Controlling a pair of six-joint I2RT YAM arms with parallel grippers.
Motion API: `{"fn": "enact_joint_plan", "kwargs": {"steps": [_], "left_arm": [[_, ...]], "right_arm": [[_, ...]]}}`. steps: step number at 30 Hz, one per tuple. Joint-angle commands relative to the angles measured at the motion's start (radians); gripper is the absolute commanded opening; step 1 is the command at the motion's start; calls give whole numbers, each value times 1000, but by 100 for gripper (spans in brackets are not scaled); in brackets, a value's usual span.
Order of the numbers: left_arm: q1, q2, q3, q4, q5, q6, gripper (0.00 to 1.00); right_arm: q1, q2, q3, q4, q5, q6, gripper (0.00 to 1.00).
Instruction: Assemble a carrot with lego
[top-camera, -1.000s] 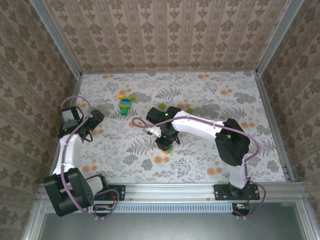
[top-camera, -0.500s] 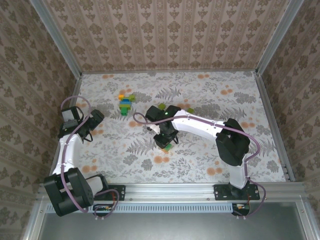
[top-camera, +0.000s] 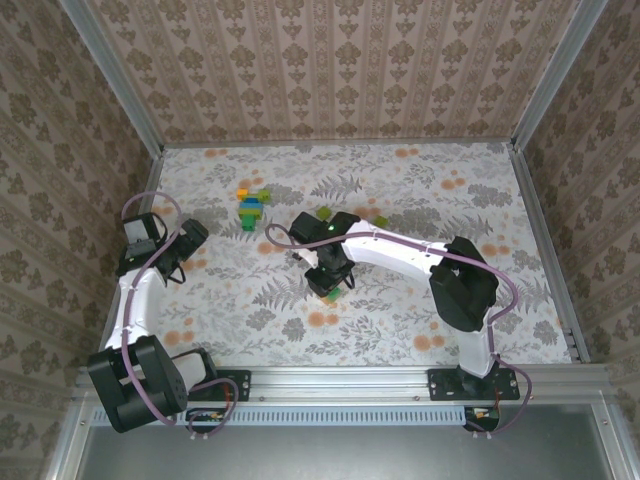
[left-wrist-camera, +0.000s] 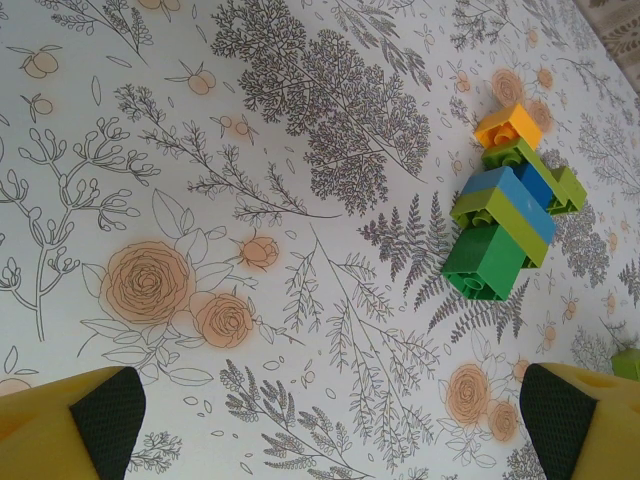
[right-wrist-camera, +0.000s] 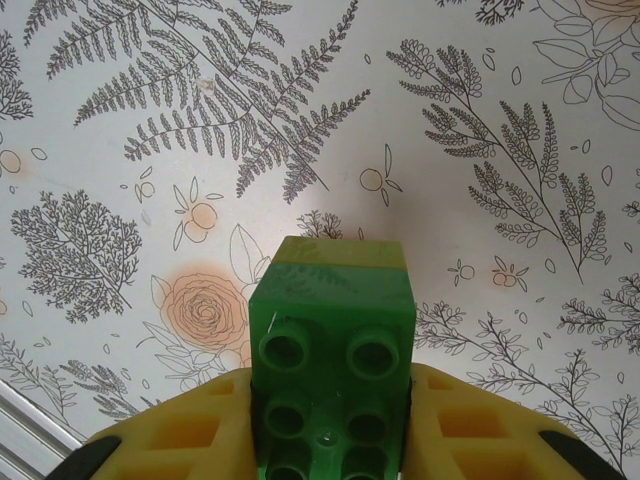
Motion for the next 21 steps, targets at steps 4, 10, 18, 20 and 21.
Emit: {"fn": "enact_joint_plan", "kwargs": {"steps": [4, 10, 18, 20, 21], "left_arm": [[-10, 5, 30, -4, -8, 21, 100], [-9, 5, 30, -4, -6, 21, 100], [-11, 3, 31, -5, -5, 21, 100], [-11, 3, 30, -3, -5, 21, 100], [-12, 3, 30, -5, -3, 21, 100]], "right_arm": [[6, 13, 16, 1, 1, 28, 38], [6, 13, 19, -1, 4, 34, 52], [2, -18, 30, 0, 36, 39, 61], [-6, -35, 42, -1, 52, 43, 64], [-12, -41, 49, -3, 54, 44, 65]]}}
